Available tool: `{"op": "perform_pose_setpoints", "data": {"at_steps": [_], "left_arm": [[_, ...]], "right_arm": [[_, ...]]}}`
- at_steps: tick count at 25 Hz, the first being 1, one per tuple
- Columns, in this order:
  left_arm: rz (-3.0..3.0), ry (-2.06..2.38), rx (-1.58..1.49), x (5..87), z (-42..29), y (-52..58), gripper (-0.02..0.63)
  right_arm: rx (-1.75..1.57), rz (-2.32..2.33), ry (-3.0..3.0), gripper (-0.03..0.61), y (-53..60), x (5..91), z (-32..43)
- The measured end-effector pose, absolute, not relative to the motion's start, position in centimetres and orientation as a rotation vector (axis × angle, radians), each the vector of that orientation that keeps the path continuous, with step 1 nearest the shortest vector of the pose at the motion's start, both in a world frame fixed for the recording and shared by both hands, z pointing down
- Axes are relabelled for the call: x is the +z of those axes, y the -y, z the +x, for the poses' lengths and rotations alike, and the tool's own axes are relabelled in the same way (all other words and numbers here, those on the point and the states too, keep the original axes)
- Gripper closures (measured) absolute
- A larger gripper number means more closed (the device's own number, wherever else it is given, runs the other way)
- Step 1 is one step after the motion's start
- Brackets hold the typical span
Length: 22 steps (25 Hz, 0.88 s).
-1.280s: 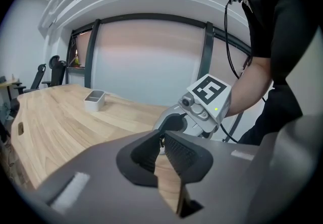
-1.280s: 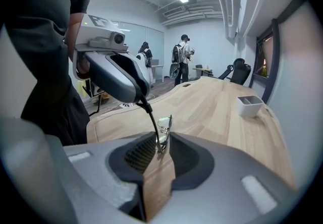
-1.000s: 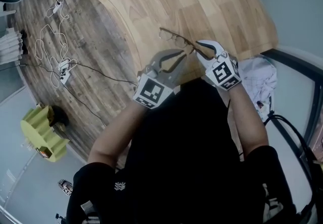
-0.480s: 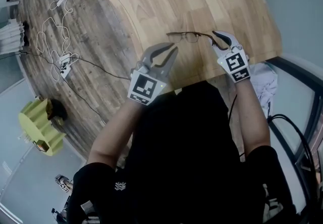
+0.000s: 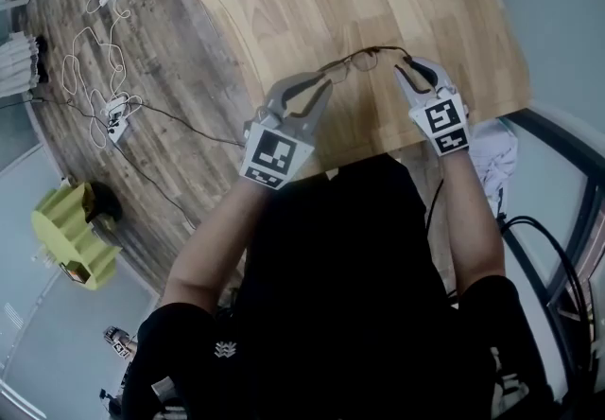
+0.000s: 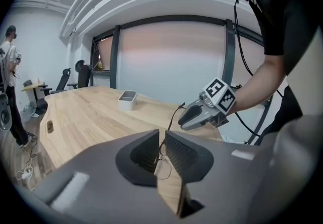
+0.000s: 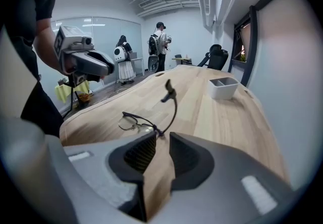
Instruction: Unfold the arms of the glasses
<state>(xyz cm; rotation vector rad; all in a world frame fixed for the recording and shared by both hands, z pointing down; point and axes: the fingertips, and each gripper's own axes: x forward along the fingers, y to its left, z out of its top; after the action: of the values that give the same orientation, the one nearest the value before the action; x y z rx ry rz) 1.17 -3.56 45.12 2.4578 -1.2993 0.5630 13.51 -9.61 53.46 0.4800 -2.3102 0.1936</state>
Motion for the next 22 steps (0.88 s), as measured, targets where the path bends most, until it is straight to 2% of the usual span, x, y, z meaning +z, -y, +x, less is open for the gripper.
{"op": "perform_pose_setpoints", "data": {"at_steps": [8, 10, 22], "left_arm": [[2.446, 1.167, 0.637, 50.3, 1.7, 6.2, 0.565], [2.446, 1.099, 0.672, 52.1, 2.3, 6.5, 0.545], [2.416, 0.983, 0.881, 57.0, 4.8, 8.7, 0.534]], "right_arm": [[0.27, 0.401, 2.422, 0.505, 4.4, 53.8, 11.9], [0.288, 0.399, 2.443, 0.505, 4.0, 54.0, 11.8], [0.347, 0.44, 2.47, 0.505, 3.9, 54.8, 11.4]]}}
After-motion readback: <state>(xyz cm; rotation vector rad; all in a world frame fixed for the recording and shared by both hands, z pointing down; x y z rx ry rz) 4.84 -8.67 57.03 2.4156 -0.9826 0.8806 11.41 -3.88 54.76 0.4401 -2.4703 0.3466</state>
